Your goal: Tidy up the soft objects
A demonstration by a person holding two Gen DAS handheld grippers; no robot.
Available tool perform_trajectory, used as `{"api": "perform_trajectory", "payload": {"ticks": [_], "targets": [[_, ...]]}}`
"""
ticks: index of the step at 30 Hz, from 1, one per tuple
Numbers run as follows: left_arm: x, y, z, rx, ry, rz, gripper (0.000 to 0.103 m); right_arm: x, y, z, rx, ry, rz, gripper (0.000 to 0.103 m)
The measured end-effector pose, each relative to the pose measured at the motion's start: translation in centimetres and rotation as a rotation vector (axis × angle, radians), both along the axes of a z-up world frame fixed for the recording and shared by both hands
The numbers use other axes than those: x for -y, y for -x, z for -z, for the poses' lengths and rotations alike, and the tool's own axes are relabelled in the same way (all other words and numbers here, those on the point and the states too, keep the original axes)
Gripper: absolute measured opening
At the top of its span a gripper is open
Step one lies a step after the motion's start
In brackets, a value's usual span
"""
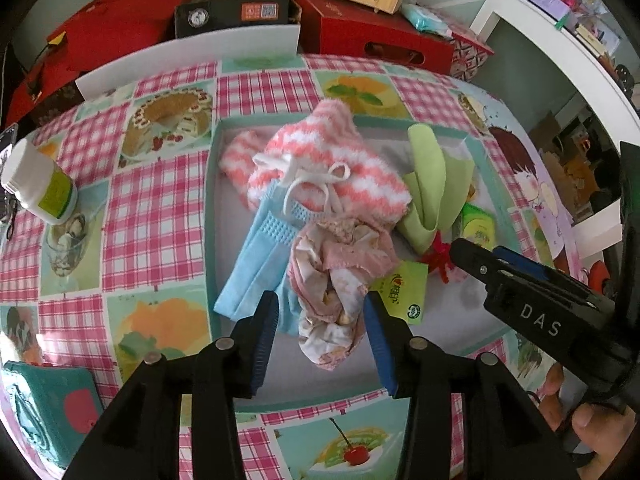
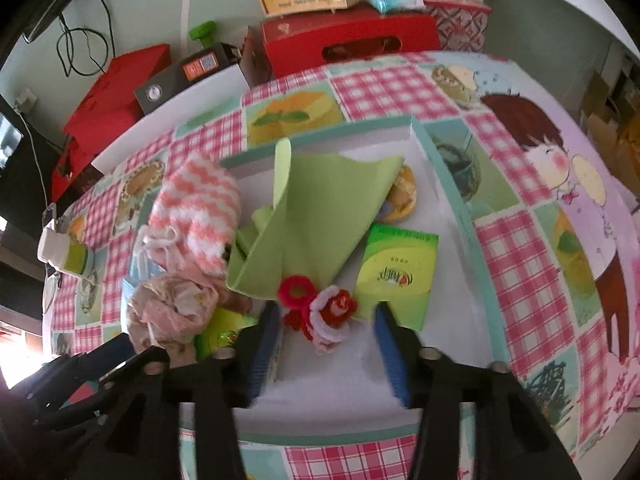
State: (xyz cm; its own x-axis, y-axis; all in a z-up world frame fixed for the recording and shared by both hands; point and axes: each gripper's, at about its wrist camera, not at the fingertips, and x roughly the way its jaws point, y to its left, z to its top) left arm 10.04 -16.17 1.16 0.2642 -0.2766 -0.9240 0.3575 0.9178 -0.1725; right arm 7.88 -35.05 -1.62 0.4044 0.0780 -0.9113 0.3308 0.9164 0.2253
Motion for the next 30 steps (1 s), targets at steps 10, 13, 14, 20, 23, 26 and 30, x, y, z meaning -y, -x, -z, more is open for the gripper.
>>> {"api": "perform_trajectory", "payload": {"ticks": [10,13,14,20,23,26,30], "targets": [[-1.9,-1.1,-0.4,0.062,-0.028,-0.097,0.076,-0.7,-0.5,0.3,-0.019,0.063,-0.020,0.079],[-2.7,-1.7,-0.1,0.076,-0.054,-0.135,0.086,-0.9,-0.6,0.4,-0.026,0.091,-0.021,0.084],[-2.9,-1.7,0.0,0.080,-0.059,-0.144,0.086,-1.0,-0.6,0.5,-0.031,0.097,-0.021,0.084],[-4.0,-2.4,1.2,0.066,-0.083,-0.184,0.086,-1.0,-0.8,0.7,-0.048,0.130,-0.019,0.102],[-4.2,-2.4,1.3,0.087,-0.094,-0.201,0.096,-1.0,-0.7,0.5,-0.038,0.135,-0.019,0.102],[-4.4,-2.4,1.2,0.113,-0.105,-0.215,0.097,-1.0,-0.7,0.4,-0.034,0.139,-0.020,0.103],[-4.6,-2.5,1.3,0.104,-0.105,-0.223,0.097,-1.3,-0.8,0.3,-0.034,0.147,-0.027,0.103]]}}
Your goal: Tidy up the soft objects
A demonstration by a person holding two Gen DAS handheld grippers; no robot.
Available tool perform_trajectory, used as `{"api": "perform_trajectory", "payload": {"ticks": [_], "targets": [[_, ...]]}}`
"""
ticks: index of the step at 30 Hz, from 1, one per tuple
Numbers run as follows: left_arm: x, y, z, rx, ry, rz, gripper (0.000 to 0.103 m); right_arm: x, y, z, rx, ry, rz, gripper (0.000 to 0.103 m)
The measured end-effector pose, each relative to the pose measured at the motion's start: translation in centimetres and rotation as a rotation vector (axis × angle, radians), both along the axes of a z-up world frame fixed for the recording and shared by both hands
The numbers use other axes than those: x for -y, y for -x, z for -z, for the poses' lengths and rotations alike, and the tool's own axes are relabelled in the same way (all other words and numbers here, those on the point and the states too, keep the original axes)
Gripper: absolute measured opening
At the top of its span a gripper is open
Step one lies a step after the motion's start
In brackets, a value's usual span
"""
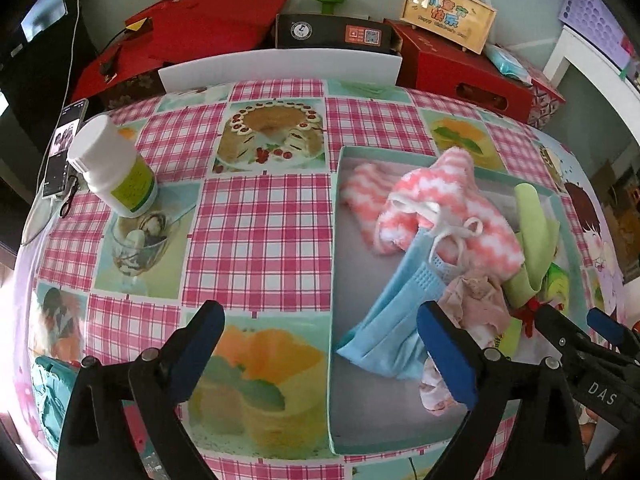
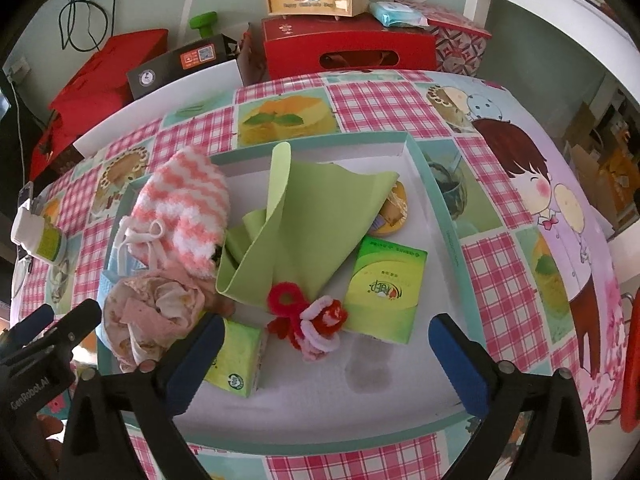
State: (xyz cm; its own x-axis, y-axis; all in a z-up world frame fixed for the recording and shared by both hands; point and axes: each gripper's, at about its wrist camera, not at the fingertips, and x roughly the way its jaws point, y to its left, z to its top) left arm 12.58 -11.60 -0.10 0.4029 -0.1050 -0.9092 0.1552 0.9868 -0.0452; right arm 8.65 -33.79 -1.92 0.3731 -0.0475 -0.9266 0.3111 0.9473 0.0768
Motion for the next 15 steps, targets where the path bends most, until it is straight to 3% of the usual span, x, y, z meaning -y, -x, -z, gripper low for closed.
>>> {"api": "perform_trajectory", "payload": {"ticks": [15], "targets": [[-1.0,-0.6,-0.9,0.013,-0.016,-0.015,0.097,-1.3,-0.5,-0.3,-0.021,0.040,-0.043,0.103]]}}
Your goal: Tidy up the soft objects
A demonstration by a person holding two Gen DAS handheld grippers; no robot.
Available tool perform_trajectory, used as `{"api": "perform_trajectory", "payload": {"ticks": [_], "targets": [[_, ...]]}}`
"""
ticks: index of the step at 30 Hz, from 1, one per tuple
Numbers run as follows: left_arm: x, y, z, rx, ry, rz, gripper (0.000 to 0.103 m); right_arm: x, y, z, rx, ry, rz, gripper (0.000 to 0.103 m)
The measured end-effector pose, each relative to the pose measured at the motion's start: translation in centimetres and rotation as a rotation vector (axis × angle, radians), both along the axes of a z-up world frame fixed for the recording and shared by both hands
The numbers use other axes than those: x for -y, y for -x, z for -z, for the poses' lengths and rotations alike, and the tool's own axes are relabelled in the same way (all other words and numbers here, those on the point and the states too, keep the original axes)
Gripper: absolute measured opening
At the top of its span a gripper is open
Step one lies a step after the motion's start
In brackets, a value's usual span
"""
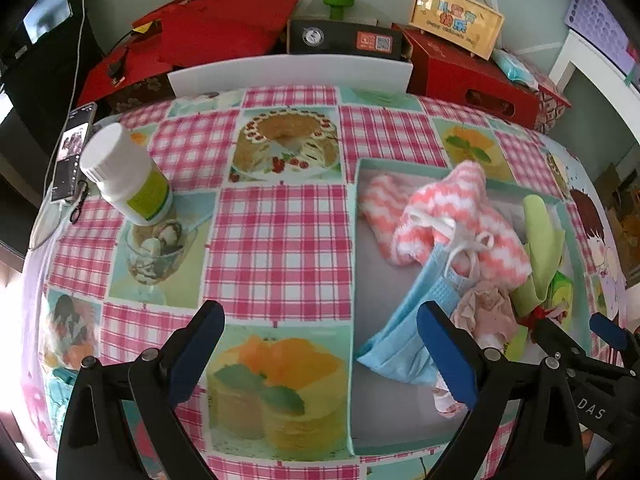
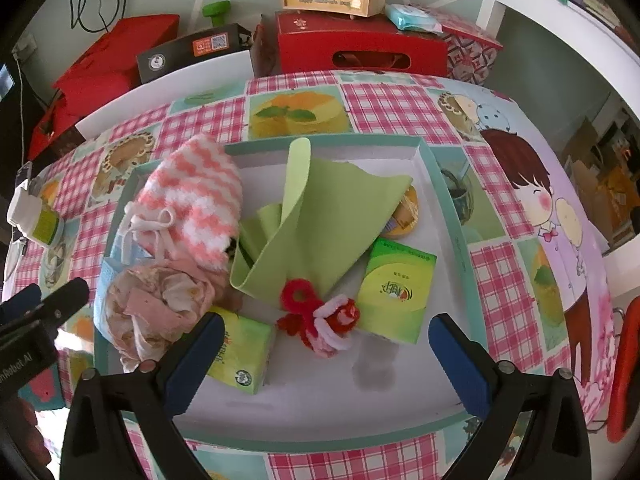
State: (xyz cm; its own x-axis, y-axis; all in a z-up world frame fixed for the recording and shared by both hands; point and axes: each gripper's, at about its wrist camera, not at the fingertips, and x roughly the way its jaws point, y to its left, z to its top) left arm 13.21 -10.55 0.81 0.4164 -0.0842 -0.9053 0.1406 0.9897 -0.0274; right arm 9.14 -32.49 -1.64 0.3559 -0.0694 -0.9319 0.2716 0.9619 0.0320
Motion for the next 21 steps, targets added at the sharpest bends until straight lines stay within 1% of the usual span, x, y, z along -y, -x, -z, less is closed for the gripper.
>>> {"api": "perform_trajectory", "payload": {"ticks": [5,9,14,16,18,21], "targets": [[-0.7,0.2,-0.6,0.012,-0.027,0.002,0.097,-0.3,0.2,-0.5,0.000,0.000,-0.011,0.103],[-1.1,1.4,-0.9,0.031,-0.045,0.003,0.097,-0.6,0.8,-0.6,-0.011,-0.005,-0.029,0.103],[-1.5,3.2,-0.4,0.010,-0.055,-0.007,0.097,-1.3,1.9,-0.9,-0.016,0.000,-0.058,0.103],[-1.5,3.9,-0.2,0.003,-0.074,-0.004,0.097,-1.7,2.6,-1.0,-0.020,0.000,-0.073,0.103],[-1.6,4.8,-0.2,0.008,-0.091,0.001,0.097,-2.0,3.2,-1.0,-0.024,0.004,-0.084,0.103],[-1.8,5.8,-0.5,0.006,-0.094,0.012,0.097,-2.3,4.3,-0.9,-0.033,0.006,-0.093,0.103]]}}
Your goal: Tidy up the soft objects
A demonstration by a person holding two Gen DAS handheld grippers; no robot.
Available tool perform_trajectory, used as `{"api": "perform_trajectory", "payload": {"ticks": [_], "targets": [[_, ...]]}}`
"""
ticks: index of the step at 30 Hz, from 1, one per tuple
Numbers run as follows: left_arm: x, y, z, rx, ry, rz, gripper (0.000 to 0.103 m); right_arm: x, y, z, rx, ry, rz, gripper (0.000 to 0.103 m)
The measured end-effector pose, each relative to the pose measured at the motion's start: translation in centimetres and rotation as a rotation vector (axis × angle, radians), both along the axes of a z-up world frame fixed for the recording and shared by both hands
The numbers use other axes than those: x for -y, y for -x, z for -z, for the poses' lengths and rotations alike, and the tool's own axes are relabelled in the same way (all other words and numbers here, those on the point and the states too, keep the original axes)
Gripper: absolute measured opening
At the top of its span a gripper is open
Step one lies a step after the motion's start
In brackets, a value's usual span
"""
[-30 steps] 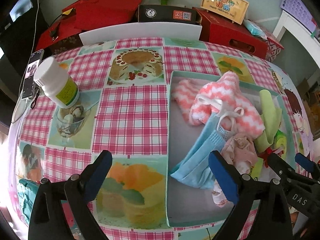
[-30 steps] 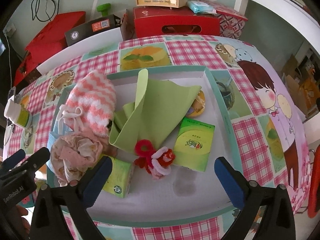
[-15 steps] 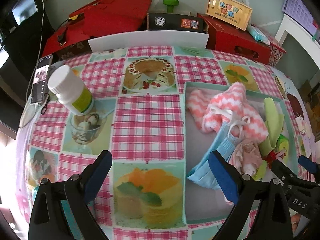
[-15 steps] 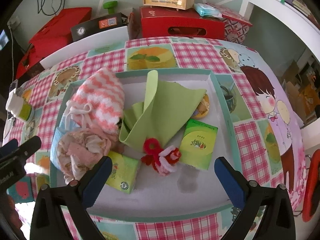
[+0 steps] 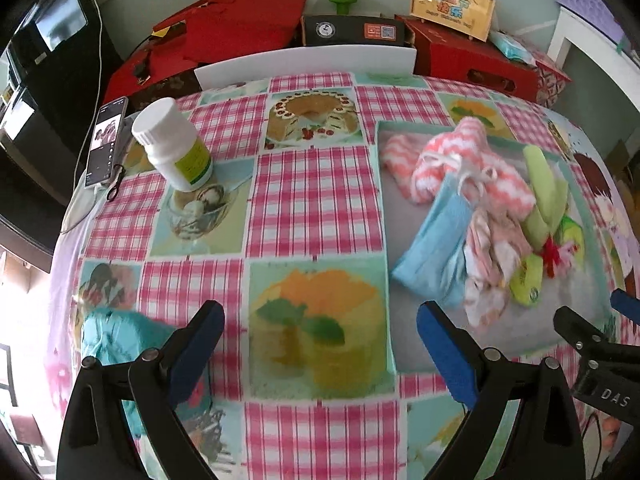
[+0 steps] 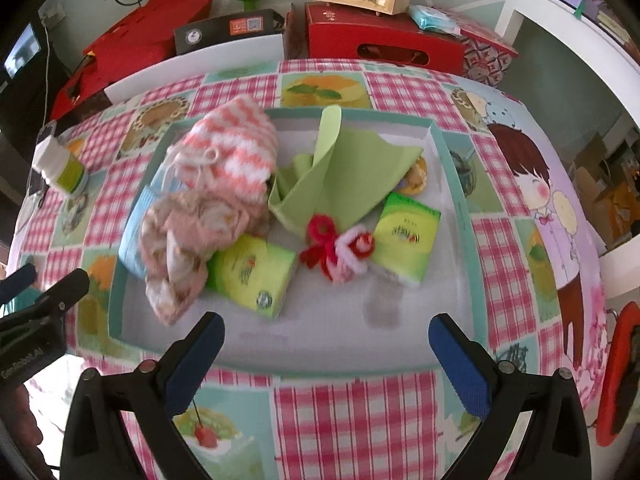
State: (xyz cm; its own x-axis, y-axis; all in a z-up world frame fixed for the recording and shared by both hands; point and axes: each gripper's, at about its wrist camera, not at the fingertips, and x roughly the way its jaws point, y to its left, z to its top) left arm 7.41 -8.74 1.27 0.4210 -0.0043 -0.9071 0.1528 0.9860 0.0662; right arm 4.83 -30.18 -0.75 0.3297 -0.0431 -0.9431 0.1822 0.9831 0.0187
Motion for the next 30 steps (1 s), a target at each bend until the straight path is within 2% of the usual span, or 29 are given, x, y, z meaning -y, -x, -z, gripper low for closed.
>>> {"api": "perform_trajectory", "payload": {"ticks": [9,18,30], "targets": [[-0.5,2.8,-1.3,0.034,0.009,-0.009,0.097,-0.8,2.6,0.3,-0.032,0.003,-0.033,0.103],[-1.0,5.9,-1.0,0.026,-0.043,-0.033,0.097,-1.5,4.6,-0.4,-0.021,0.007,-0.046,0.103],[-2.8,8.3,-1.5,0.023,-0.067,-0.080,0.097,-2.4,6.5,-1.4,-0.004,0.012,-0.063,0.103]]}}
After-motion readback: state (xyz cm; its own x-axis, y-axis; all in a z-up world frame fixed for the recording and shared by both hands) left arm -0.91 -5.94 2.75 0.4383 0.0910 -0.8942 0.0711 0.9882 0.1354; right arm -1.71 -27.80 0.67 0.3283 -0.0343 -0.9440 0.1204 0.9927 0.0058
